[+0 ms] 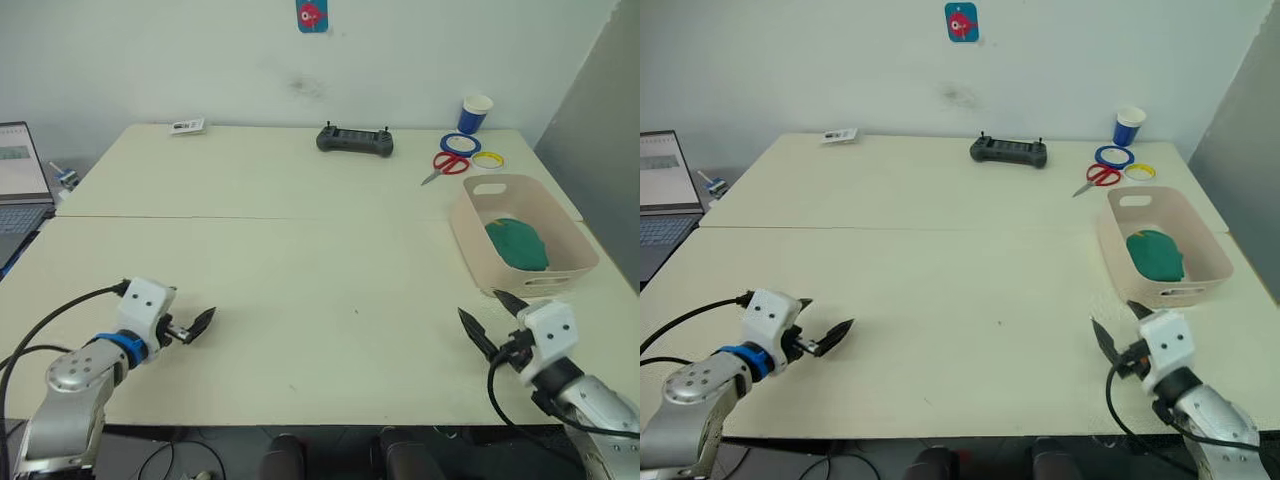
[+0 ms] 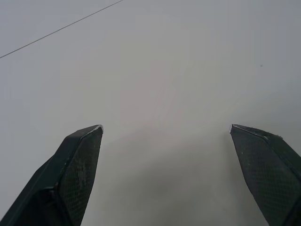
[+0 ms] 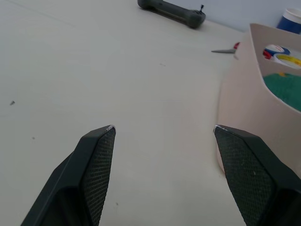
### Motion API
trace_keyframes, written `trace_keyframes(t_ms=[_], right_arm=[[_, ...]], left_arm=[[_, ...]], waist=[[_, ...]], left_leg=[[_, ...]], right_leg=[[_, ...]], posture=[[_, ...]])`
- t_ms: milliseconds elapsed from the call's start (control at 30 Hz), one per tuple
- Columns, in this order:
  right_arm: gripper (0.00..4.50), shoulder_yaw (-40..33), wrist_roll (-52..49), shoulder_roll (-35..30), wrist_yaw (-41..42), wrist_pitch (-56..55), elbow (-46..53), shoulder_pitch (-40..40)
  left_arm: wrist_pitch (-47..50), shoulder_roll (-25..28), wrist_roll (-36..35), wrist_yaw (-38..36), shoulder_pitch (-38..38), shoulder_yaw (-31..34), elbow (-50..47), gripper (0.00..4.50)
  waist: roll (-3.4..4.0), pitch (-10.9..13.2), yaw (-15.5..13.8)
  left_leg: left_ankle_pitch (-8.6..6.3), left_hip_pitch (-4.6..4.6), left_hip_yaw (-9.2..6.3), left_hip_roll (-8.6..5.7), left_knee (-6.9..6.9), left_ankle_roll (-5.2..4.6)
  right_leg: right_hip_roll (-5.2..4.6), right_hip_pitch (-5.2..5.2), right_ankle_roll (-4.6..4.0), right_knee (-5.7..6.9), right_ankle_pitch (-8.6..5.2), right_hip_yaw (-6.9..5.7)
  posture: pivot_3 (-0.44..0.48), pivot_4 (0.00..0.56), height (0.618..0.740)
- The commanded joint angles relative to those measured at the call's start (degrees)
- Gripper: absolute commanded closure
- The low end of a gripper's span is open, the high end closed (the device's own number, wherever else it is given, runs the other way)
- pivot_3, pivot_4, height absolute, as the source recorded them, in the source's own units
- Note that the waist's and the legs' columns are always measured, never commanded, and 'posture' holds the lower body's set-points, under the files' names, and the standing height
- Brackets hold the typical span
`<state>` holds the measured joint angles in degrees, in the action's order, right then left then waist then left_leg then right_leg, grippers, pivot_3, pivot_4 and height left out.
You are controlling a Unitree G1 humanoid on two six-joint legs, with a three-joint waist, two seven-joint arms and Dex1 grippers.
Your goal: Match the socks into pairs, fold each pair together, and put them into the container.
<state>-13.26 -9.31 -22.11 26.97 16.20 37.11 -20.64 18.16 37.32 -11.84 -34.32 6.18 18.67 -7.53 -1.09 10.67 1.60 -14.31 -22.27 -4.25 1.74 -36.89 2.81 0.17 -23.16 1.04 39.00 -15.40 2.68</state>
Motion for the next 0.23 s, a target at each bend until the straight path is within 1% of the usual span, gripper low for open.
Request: trace_keyframes(t_ms=[33,133,233], right_arm=[[0.91,2.3,4.0,-0.2,-1.4,-5.1,2.3,-1.2],[0.91,3.8,4.6,0.8,-2.7,-5.0,2.9,-1.7],[0.91,3.3,5.2,0.8,-3.8,-5.1,2.3,-1.6]], left_arm=[[-2.4,-0.2,0.2,0.8,-0.6,0.9,-0.7,0.0],[-2.9,-0.2,0.1,0.8,-2.1,0.2,0.1,0.0],[-3.5,-0.6,-1.6,0.0,-2.9,0.9,-0.1,0.0]], waist=[[-0.01,0.0,0.0],[-0.01,0.0,0.1],[-0.02,0.0,0.1]], left_leg=[[0.0,0.0,0.0,0.0,0.01,0.0],[0.0,0.02,0.0,0.01,0.01,0.0],[0.0,0.01,0.02,0.0,0.01,0.0]], right_leg=[[0.01,0.0,0.0,0.0,0.0,-0.01],[0.02,-0.01,-0.01,0.01,0.0,-0.01],[0.02,0.0,0.0,0.0,-0.01,0.0]], posture=[[0.0,0.15,0.74],[0.0,0.15,0.74],[0.0,0.15,0.74]])
